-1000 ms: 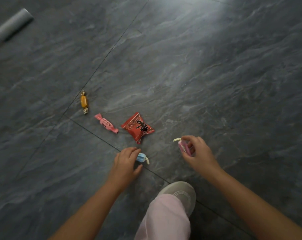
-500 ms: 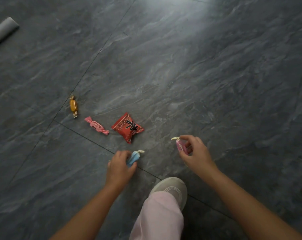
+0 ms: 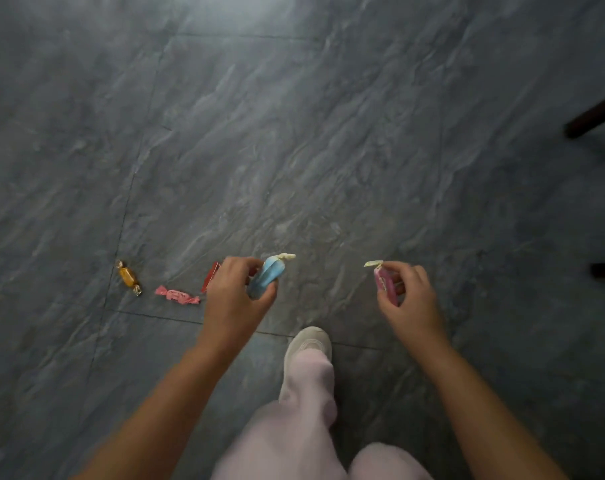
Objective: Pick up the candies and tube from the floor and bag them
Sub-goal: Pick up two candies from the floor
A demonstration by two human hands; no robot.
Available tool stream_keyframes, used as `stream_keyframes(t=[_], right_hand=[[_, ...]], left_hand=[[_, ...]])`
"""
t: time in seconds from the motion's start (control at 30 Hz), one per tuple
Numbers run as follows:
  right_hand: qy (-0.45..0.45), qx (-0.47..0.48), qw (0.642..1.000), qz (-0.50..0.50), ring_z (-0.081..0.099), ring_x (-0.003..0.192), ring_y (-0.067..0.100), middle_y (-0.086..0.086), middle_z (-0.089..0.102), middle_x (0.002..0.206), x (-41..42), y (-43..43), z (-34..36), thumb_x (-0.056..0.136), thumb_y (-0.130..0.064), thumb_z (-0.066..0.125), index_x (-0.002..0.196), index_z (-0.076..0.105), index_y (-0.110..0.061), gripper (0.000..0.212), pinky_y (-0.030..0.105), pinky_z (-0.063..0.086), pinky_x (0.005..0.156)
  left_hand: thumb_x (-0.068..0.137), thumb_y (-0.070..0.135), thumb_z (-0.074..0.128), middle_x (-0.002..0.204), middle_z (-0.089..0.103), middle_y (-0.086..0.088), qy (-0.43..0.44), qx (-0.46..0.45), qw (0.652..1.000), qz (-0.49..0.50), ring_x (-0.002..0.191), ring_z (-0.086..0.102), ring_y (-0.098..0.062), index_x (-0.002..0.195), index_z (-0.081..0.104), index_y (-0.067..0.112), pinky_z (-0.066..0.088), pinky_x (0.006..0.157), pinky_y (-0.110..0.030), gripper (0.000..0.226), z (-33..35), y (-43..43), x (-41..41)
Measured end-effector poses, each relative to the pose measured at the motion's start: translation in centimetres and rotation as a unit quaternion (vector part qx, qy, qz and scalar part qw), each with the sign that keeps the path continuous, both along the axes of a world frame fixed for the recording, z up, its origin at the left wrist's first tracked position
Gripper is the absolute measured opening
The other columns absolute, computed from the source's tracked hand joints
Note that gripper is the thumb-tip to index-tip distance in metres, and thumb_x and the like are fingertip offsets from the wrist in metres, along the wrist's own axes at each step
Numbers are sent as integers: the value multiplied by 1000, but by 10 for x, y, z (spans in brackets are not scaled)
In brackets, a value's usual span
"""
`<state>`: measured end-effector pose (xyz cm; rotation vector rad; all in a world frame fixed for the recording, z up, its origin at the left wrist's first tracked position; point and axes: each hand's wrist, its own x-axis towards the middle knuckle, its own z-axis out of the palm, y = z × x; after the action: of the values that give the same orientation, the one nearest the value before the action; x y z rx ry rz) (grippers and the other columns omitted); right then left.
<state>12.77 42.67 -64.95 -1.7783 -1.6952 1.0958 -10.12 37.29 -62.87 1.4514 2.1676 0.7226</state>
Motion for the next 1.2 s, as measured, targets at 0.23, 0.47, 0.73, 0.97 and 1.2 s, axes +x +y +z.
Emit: stream_keyframes(t=[0.23, 0.47, 0.73, 0.97, 1.2], right_hand=[[-1, 25, 998, -49, 54, 77, 20, 5, 49, 94, 8, -17, 176, 76, -2, 64, 101, 60, -13, 28, 32, 47, 69], [-2, 61, 998, -22, 57, 79, 23, 1, 47, 93, 22, -54, 335, 75, -3, 64, 103, 60, -17, 31, 36, 50, 72], [-26, 132, 991, 21, 57, 82, 29, 9, 51, 95, 46, -110, 458, 74, -5, 64, 105, 58, -17, 34, 42, 51, 73], [-32, 187, 964, 186, 58, 78, 33, 15, 53, 93, 34, -160, 536, 69, 0, 68, 104, 61, -13, 39, 41, 53, 66], [-41, 216, 916, 336, 56, 78, 29, 12, 54, 91, -7, -207, 592, 68, -2, 69, 104, 61, -15, 40, 21, 38, 66]], left_hand=[[70, 13, 76, 80, 54, 0, 2, -1, 997, -76, 68, 52, -15, 88, 62, 7, 47, 59, -31, 24, 168, -8, 25], [69, 30, 63, 76, 58, -4, 11, 19, 993, -119, 65, 53, -16, 82, 63, 8, 43, 56, -27, 25, 319, -46, 47], [70, 36, 53, 72, 57, -5, 49, 75, 991, -99, 61, 54, -20, 81, 62, 8, 44, 52, -32, 32, 446, -109, 74], [72, 34, 53, 72, 60, -7, 107, 75, 990, -57, 57, 55, -23, 79, 63, 8, 43, 52, -27, 30, 522, -194, 73], [71, 38, 51, 77, 62, -7, 135, 49, 988, 53, 67, 60, -27, 83, 64, 10, 46, 58, -30, 33, 570, -297, 42]])
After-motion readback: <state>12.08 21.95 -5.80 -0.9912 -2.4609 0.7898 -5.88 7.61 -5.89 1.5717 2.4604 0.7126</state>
